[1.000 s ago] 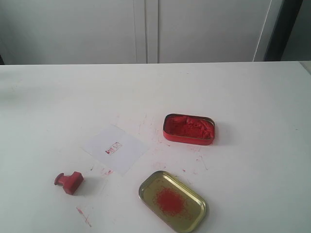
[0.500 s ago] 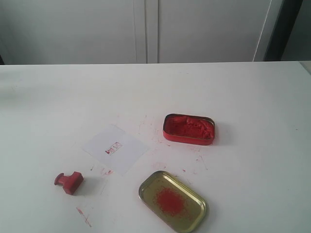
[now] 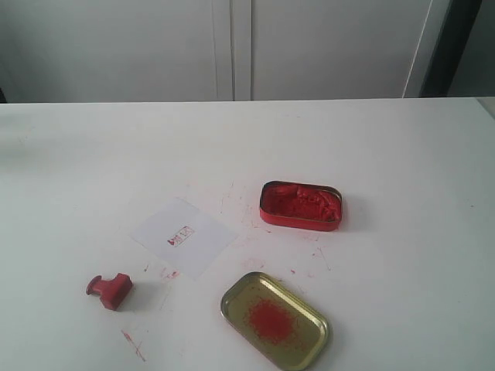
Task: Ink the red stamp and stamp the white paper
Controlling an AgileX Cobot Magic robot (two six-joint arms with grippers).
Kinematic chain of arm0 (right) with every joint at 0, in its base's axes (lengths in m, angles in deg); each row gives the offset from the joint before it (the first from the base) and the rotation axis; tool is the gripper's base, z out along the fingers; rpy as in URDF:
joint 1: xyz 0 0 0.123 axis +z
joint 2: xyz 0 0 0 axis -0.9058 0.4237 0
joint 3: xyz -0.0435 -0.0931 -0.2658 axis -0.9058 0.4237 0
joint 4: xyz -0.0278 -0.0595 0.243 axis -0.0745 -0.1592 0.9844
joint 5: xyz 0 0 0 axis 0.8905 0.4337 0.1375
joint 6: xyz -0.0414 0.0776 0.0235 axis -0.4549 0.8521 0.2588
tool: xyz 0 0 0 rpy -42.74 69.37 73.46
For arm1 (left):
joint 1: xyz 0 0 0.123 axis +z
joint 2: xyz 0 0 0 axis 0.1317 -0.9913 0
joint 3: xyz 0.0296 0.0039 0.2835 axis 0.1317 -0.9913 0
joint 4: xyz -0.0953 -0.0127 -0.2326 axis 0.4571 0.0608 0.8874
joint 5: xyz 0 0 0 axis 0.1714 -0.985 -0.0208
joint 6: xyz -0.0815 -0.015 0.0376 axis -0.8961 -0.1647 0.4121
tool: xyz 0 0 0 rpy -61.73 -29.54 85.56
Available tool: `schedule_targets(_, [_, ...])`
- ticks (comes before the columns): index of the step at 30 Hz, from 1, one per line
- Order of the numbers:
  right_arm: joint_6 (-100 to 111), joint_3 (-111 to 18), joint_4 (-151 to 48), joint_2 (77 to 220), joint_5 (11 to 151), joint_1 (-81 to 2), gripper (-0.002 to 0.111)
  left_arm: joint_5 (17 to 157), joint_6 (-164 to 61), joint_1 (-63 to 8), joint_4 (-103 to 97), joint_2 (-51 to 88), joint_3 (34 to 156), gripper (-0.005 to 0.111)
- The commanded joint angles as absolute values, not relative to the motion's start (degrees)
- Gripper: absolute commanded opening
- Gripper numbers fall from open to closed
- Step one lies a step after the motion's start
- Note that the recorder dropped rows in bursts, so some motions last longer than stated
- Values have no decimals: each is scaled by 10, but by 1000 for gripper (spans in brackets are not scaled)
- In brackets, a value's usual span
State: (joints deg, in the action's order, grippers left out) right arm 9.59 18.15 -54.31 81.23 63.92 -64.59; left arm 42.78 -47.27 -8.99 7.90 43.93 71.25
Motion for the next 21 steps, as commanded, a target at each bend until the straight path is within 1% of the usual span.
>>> schedule_targets(1, [99,185,-544,811,646,-649,0,427,-472,-88,86,443,708,0])
schedule_targets(13, [99,185,-544,811,646,-649,0,452,-472,-88,84,457,708,0])
schedule_targets(17, [99,185,-544,811,646,-649,0,474,-472,-88,75,517,708,0])
schedule_targets(19, [99,185,-544,811,646,-649,0,491,-472,-88,72,554,692,0])
schedule_targets(21, [99,185,-544,811,646,-649,0,520,-472,-88,72,607,643,0])
